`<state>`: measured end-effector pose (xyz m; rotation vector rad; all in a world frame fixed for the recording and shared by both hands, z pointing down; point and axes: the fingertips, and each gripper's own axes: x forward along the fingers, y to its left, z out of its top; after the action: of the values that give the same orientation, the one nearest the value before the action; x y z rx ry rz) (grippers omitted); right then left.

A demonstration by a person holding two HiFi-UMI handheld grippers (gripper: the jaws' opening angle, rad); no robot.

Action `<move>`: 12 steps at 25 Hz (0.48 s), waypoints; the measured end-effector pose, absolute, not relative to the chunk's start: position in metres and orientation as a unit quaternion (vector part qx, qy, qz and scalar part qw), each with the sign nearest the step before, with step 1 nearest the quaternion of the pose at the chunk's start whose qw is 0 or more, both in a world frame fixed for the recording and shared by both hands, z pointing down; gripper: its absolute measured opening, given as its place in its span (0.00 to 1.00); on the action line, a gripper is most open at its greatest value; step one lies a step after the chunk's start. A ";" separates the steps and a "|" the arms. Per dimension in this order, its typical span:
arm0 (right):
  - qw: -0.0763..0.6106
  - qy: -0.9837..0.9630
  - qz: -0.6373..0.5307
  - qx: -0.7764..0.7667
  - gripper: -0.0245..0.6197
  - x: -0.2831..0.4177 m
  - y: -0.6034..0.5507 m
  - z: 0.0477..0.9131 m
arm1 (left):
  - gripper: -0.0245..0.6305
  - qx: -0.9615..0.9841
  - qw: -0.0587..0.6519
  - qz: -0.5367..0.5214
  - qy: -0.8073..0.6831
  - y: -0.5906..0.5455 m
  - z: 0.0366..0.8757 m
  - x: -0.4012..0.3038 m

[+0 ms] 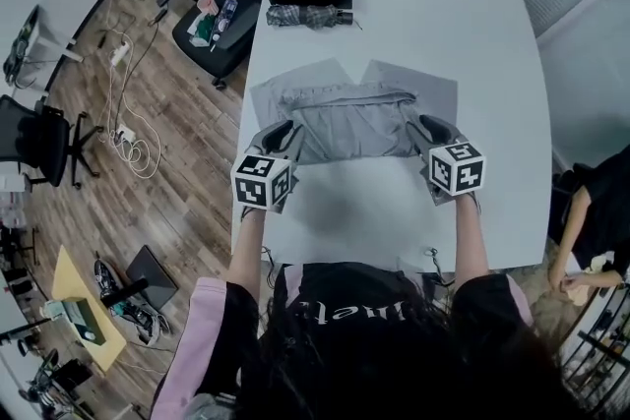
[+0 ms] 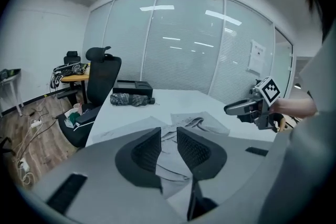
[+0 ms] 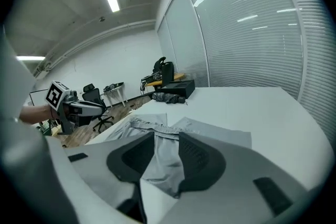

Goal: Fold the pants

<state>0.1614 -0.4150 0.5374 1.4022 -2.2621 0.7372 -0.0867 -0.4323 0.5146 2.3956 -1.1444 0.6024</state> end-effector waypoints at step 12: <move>0.146 -0.837 0.245 0.467 0.25 0.130 -0.296 0.497 | 0.18 0.878 0.209 0.155 -0.403 -0.304 0.467 -0.043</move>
<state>0.1302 -0.2959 0.4966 1.3440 -2.4099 0.7041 -0.0429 -0.3042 0.4669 2.4418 -1.1199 0.4312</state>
